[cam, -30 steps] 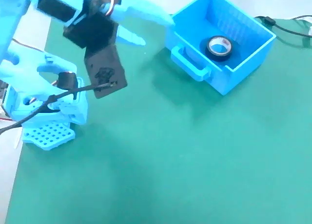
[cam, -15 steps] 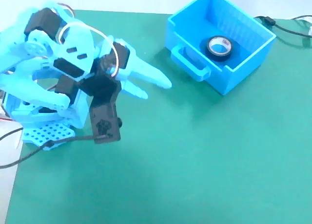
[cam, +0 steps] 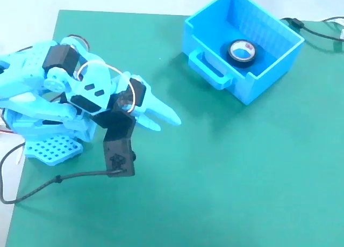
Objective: Put the tape in the box
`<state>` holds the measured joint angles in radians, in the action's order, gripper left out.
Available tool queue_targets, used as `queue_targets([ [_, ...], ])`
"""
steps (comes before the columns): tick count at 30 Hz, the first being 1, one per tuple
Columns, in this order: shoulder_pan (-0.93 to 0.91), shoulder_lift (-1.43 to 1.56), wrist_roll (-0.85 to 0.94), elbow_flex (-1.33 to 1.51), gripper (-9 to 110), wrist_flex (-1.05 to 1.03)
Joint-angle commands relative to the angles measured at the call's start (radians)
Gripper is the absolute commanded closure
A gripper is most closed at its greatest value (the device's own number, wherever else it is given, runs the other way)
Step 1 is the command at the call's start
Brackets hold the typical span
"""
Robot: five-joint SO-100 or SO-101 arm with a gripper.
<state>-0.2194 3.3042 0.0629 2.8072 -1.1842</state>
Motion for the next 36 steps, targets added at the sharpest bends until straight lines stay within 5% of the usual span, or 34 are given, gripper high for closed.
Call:
queue_targets([
  [1, -0.017, 0.015, 0.017, 0.046, 79, 0.011],
  [14, -0.049, 0.015, -0.029, 0.172, 101, 0.104],
  [36, -0.044, 0.015, -0.051, 0.212, 102, 0.129],
])
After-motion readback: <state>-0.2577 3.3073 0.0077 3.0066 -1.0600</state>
